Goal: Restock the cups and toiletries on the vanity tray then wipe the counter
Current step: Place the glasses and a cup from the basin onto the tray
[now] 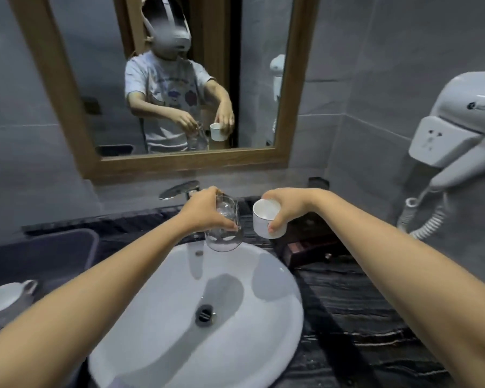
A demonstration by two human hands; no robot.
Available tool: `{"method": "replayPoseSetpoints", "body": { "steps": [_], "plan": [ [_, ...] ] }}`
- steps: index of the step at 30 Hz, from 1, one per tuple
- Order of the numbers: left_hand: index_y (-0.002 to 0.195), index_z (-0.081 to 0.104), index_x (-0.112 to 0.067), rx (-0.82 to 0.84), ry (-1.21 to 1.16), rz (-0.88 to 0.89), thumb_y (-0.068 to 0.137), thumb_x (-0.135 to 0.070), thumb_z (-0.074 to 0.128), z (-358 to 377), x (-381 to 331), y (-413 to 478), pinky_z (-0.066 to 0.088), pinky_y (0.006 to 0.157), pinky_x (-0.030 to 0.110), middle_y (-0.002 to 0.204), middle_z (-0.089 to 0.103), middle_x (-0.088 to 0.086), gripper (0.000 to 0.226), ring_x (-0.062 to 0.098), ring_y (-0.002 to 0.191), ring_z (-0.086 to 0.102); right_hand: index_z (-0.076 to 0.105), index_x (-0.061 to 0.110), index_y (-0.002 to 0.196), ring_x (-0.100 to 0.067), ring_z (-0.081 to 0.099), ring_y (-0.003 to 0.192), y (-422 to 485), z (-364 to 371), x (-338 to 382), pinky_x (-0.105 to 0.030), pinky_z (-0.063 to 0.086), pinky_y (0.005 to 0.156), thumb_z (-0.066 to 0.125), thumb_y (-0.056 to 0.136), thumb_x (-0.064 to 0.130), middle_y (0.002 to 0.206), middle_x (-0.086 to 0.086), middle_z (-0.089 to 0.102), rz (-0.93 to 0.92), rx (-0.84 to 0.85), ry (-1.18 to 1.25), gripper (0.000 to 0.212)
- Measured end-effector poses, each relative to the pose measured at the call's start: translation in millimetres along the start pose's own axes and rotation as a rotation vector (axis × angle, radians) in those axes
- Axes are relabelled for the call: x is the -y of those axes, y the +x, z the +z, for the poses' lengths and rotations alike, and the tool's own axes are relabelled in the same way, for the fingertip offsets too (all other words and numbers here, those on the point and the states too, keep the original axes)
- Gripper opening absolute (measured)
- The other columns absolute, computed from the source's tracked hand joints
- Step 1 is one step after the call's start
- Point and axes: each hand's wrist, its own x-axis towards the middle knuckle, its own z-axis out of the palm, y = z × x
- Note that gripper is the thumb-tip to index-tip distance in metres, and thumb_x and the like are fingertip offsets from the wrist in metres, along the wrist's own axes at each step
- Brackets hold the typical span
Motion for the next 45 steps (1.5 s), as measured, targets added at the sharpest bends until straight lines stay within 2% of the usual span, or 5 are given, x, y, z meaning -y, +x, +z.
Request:
{"method": "replayPoseSetpoints", "body": {
  "steps": [16,29,34,41,45],
  "plan": [
    [0.125,0.044,-0.007,0.092,0.008,-0.041,0.055,-0.037,0.086,132.0,-65.0,140.3,0.041,0.077,0.029,0.120,0.057,0.010,0.087,0.025,0.106,0.054,0.047,0.020,0.118,-0.024,0.052,0.106,14.4,34.4,-194.2,-0.039,0.050,0.089,0.083,0.062,0.030,0.116,0.000,0.046,0.093,-0.014,0.127,0.067],
    [0.121,0.048,-0.006,0.060,0.010,-0.054,0.055,-0.036,0.086,171.8,-69.4,247.6,0.044,0.083,0.034,0.120,0.056,0.013,0.082,0.029,0.109,0.053,0.045,0.026,0.122,-0.021,0.046,0.111,40.8,44.7,-235.0,-0.039,0.046,0.094,0.081,0.060,0.038,0.117,0.002,0.045,0.181,-0.103,0.218,0.073],
    [0.116,0.050,-0.008,0.077,-0.035,-0.078,0.053,-0.036,0.088,179.1,-66.4,261.8,0.043,0.076,0.030,0.117,0.057,0.010,0.079,0.026,0.104,0.054,0.039,0.026,0.133,-0.021,0.044,0.116,44.4,44.7,-241.5,-0.036,0.043,0.095,0.081,0.061,0.038,0.125,0.001,0.045,0.210,-0.112,0.210,0.084],
    [0.121,0.047,-0.006,0.110,0.017,-0.056,0.056,-0.035,0.086,190.8,-66.5,269.8,0.046,0.086,0.036,0.123,0.054,0.013,0.081,0.029,0.112,0.051,0.041,0.024,0.131,-0.020,0.045,0.110,43.6,44.9,-244.8,-0.037,0.045,0.095,0.081,0.062,0.038,0.117,0.003,0.045,0.222,-0.110,0.218,0.081],
    [0.117,0.049,-0.007,0.120,0.012,-0.046,0.057,-0.032,0.087,192.6,-68.4,271.1,0.049,0.081,0.037,0.123,0.053,0.013,0.076,0.028,0.111,0.051,0.043,0.024,0.128,-0.019,0.047,0.108,43.3,47.6,-245.2,-0.036,0.046,0.092,0.081,0.062,0.037,0.115,0.003,0.045,0.223,-0.116,0.240,0.078]
  ]
}}
